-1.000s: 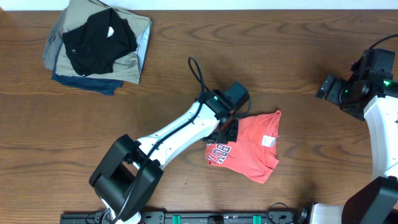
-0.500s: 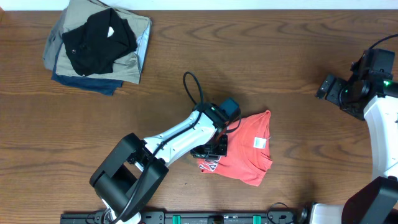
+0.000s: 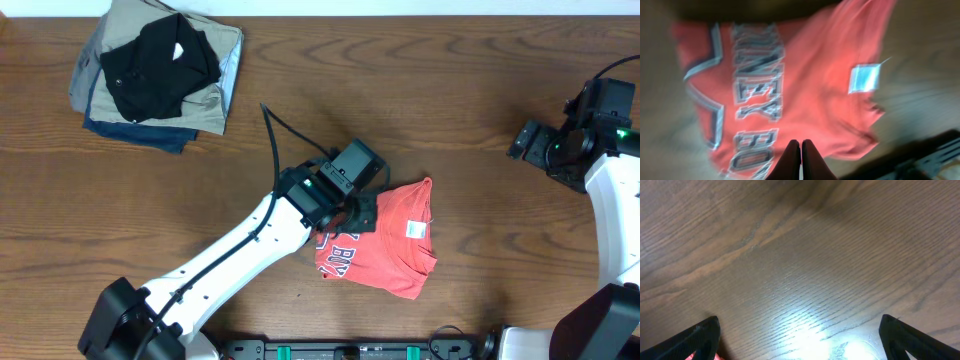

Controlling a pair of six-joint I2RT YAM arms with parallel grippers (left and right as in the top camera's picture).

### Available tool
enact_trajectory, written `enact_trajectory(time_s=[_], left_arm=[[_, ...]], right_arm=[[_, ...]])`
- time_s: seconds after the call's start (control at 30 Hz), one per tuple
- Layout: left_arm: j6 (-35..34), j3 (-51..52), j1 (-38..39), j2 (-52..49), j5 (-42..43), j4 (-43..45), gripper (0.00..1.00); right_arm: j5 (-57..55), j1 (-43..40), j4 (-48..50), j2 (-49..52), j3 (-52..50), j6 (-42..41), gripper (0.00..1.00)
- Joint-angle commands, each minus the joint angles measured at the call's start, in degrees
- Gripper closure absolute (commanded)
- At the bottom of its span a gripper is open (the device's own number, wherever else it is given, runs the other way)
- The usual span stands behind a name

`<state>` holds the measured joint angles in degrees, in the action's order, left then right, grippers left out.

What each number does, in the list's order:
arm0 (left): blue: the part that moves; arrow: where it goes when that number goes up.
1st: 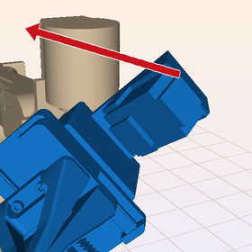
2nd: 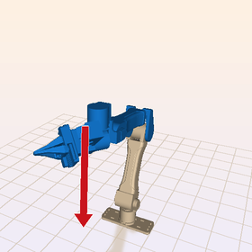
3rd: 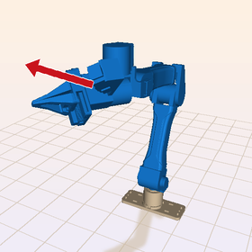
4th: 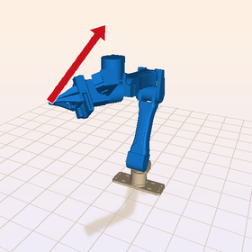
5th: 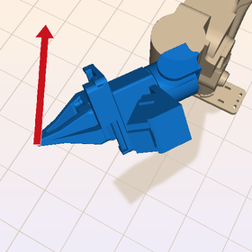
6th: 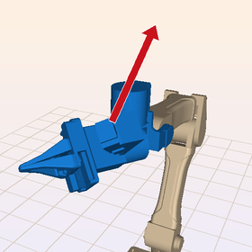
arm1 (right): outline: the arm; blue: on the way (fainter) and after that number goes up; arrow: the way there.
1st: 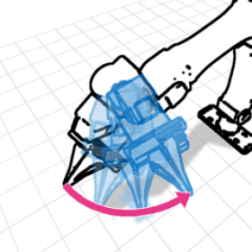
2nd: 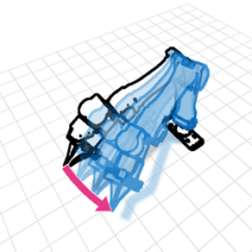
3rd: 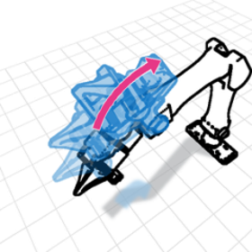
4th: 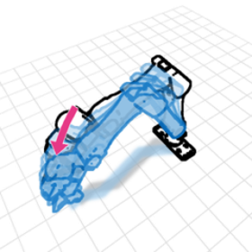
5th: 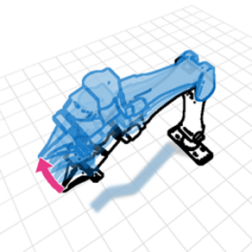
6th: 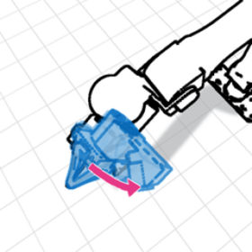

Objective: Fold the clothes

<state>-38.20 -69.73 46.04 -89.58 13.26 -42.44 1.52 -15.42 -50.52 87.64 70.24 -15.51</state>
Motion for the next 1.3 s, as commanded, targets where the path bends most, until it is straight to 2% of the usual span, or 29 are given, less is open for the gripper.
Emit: enact_trajectory(time_s=[0.0, 0.13, 0.33, 0.57, 0.93, 1.13, 1.27], left_arm=[[-1.81, 1.14, 0.5, -1.79, -0.85, 3.63, 0.94], [-3.93, 2.71, 1.64, -5.35, 0.52, 9.33, 0.94], [-3.93, 2.8, 4.2, -13.29, 11.26, 21.46, 0.94], [-3.98, 2.78, 7.78, -20.33, 14.86, 31.61, 0.94], [-2.29, 2.69, 8.74, -23.23, 15.76, 32.52, 0.94], [3.61, 2.23, 8.72, -15.06, 19.52, 32.06, 0.94], [5.01, 2.23, 7.78, -8.11, 14.1, 28.89, 0.94]], right_arm=[[0.0, -0.31, -0.04, -0.09, 0.46, -0.31, 0.01], [0.0, -0.31, -0.04, -0.09, 0.46, -0.31, 0.01], [0.0, -0.31, -0.04, -0.09, 0.46, -0.31, 0.01], [0.0, -0.31, -0.04, -0.09, 0.46, -0.31, 0.01], [0.0, -0.31, -0.04, -0.09, 0.46, -0.31, 0.01], [0.0, -0.31, -0.04, -0.09, 0.46, -0.31, 0.01], [0.0, -0.31, -0.04, -0.09, 0.46, -0.31, 0.01]])
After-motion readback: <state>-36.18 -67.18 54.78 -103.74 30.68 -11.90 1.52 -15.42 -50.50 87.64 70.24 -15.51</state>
